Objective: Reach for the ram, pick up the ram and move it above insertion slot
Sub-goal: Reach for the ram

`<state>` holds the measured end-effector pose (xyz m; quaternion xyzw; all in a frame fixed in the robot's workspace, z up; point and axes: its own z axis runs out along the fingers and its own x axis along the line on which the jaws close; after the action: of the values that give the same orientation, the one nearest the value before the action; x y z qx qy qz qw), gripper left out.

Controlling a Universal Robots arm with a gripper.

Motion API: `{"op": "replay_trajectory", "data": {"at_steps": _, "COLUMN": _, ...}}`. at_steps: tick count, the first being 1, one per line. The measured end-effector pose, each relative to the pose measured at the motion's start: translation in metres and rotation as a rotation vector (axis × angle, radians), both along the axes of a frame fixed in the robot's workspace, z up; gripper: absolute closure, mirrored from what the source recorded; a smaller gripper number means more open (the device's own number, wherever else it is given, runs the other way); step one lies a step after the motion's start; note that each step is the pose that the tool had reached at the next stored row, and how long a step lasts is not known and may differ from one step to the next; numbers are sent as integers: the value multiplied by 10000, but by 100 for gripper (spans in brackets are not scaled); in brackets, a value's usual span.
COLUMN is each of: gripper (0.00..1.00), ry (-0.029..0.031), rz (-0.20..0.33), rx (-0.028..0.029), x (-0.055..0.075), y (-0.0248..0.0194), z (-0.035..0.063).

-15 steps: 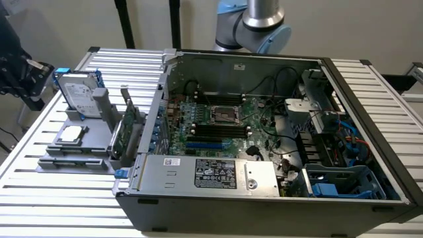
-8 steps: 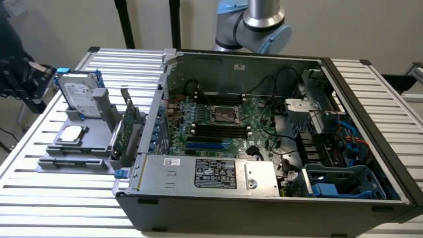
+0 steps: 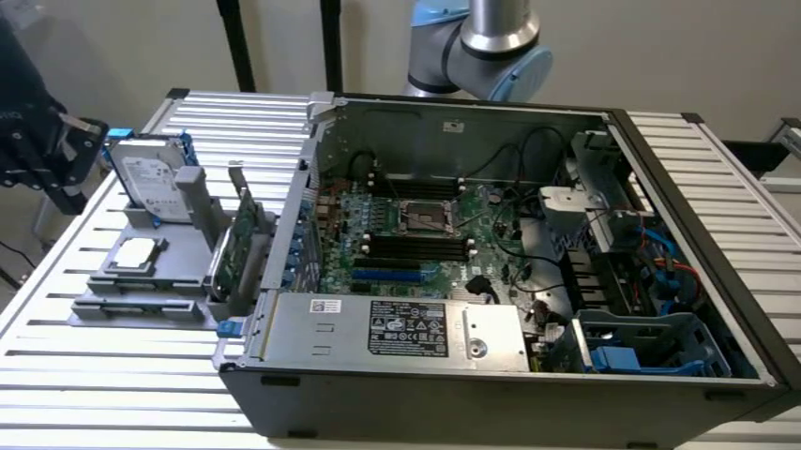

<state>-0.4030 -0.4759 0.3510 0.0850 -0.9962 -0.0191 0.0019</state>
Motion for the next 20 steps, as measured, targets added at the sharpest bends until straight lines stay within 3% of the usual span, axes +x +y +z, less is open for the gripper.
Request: {"op": "replay_trajectory", "data": {"at_steps": 20, "gripper": 89, "ry": -2, "rz": 3636, "rx": -1, "x": 0, "y": 0, "z": 0}}
